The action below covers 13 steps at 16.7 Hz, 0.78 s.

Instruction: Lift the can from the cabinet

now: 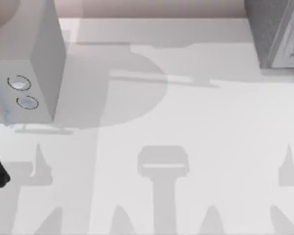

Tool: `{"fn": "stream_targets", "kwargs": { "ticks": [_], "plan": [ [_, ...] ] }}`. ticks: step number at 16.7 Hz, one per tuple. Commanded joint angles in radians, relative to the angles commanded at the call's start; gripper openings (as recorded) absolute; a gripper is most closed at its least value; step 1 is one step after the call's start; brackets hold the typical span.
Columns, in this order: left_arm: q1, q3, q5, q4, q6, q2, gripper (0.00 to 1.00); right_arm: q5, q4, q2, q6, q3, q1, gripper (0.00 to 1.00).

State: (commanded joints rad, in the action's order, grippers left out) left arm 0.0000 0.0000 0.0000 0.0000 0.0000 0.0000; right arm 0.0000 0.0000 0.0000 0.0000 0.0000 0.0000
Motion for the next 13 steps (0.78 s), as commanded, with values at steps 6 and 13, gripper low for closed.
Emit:
{"fn": "stream_targets", "kwargs": {
  "ticks": [6, 13],
  "plan": [
    [0.0, 0.0, 0.0, 0.0, 0.0, 0.0, 1.0, 0.013, -0.038, 0.103, 0.001, 0.107, 0.017, 1.0],
    [0.0, 0.0, 0.0, 0.0, 0.0, 0.0, 1.0, 0.078, -0.172, 0.533, 0.008, 0.657, 0.075, 1.0]
  ]
}}
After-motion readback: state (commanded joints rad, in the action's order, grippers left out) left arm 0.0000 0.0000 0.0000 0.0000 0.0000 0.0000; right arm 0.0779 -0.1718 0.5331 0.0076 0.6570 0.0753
